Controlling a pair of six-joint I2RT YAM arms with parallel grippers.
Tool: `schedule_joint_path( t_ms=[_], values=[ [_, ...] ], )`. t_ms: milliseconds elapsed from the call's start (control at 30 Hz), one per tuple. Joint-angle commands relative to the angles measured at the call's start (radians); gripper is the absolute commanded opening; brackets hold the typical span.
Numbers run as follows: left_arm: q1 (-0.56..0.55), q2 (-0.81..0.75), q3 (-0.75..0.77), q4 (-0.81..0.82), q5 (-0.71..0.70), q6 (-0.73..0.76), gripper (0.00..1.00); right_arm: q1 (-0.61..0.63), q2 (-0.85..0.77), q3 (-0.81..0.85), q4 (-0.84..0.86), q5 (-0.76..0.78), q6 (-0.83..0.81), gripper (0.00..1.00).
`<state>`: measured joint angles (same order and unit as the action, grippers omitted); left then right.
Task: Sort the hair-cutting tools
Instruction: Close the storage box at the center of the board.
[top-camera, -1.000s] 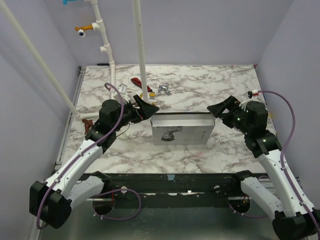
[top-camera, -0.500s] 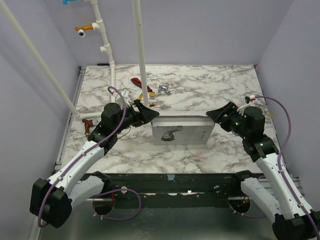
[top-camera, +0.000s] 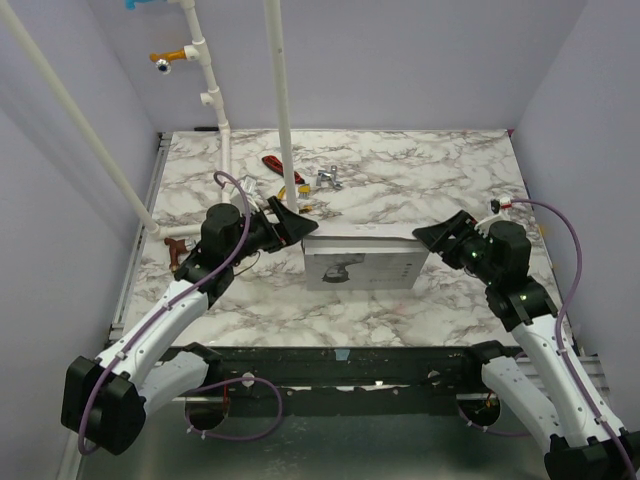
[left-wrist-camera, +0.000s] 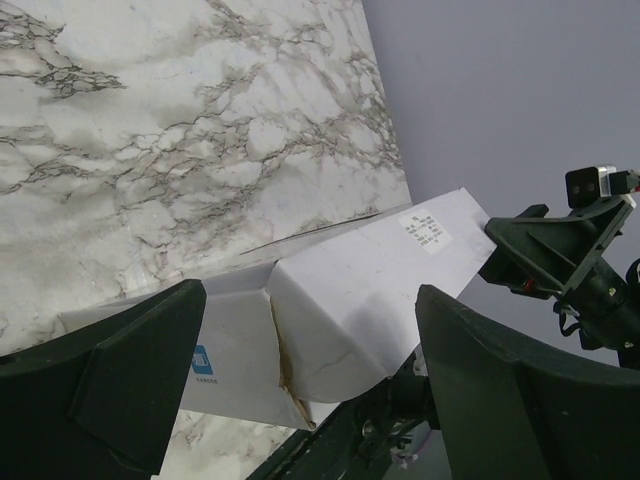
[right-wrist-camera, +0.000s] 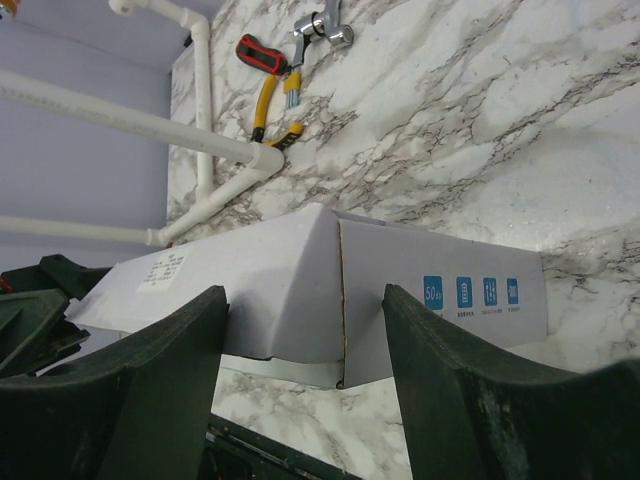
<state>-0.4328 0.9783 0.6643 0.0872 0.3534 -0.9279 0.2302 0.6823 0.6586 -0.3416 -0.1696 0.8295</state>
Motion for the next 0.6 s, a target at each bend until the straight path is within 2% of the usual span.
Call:
schedule_joint_path(
  t_ms=[0, 200, 333, 567],
  values=[
    [0.006, 0.033, 0.042, -0.023, 0.042, 0.018, 0.85, 0.006, -0.001, -0.008, -0.066, 0.010, -0.028, 0.66],
    [0.006, 0.010, -0.030, -0.024, 0.030, 0.030, 0.61, 0.006, -0.002, -0.024, -0.061, 0.009, -0.027, 0.66],
    [0.006, -0.001, -0.091, -0.011, 0.023, 0.033, 0.48, 0.006, -0.001, -0.042, -0.054, 0.013, -0.025, 0.66],
    [0.006, 0.003, -0.200, 0.056, 0.012, 0.023, 0.45, 0.006, -0.021, -0.083, -0.062, 0.029, -0.030, 0.66]
  ],
)
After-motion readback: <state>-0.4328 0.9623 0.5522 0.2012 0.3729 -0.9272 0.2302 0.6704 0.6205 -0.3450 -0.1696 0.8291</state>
